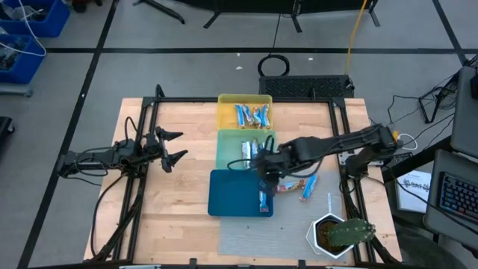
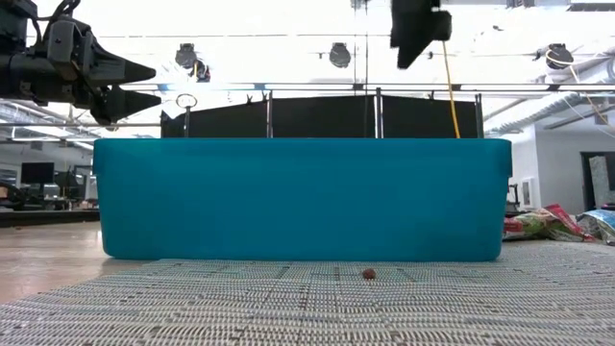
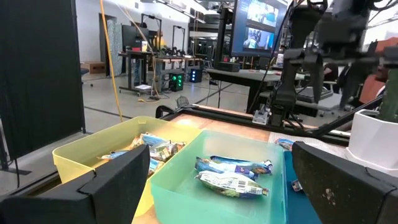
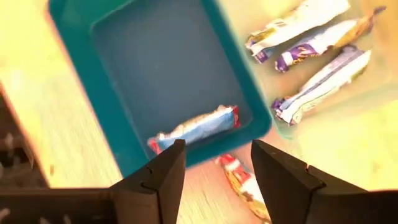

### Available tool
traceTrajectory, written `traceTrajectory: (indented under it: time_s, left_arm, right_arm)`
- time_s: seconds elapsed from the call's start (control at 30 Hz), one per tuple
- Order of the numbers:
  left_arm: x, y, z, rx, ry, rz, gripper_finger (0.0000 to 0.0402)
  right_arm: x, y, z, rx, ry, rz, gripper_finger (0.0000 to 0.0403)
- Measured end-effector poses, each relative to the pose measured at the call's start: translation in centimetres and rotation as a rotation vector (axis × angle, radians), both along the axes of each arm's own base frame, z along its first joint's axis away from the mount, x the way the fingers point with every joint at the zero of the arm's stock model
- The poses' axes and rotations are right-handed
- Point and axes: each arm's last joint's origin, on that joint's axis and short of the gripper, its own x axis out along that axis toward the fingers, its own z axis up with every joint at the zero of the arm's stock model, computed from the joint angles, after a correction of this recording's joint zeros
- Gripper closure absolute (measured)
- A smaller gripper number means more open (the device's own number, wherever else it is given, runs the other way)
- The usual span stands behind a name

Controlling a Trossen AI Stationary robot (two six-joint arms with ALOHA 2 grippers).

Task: Pick and place Granola Bars by type
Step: Put the red granola bar into the blue bin

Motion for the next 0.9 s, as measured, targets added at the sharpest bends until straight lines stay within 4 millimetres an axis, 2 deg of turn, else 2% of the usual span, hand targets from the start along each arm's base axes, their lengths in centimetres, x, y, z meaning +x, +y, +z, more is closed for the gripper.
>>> traceTrajectory:
  time_s: [0.27,0.4,0.5,0.67,0.9]
  left_arm:
    - [0.0,0.0,0.0,0.0,0.0,0.0,0.0009]
    - [0.0,0.0,0.0,0.0,0.0,0.0,0.0009]
    - [0.0,0.0,0.0,0.0,0.0,0.0,0.0009]
    - [0.0,0.0,0.0,0.0,0.0,0.0,0.0009]
    - [0.0,0.0,0.0,0.0,0.001,0.0,0.0009]
  right_arm:
    - [-3.8,0.0,2.9,-0.103,0.008,0.324,0.0226]
    - [-5.1,0.2,3.6,-0.147,0.03,0.474,0.0213]
    - [-5.4,0.4,3.4,-0.167,0.04,0.539,0.0192]
    - [-5.5,0.7,1.1,-0.198,0.053,0.633,0.0152]
    - [-6.6,0.7,-4.7,-0.168,0.105,0.663,0.0124]
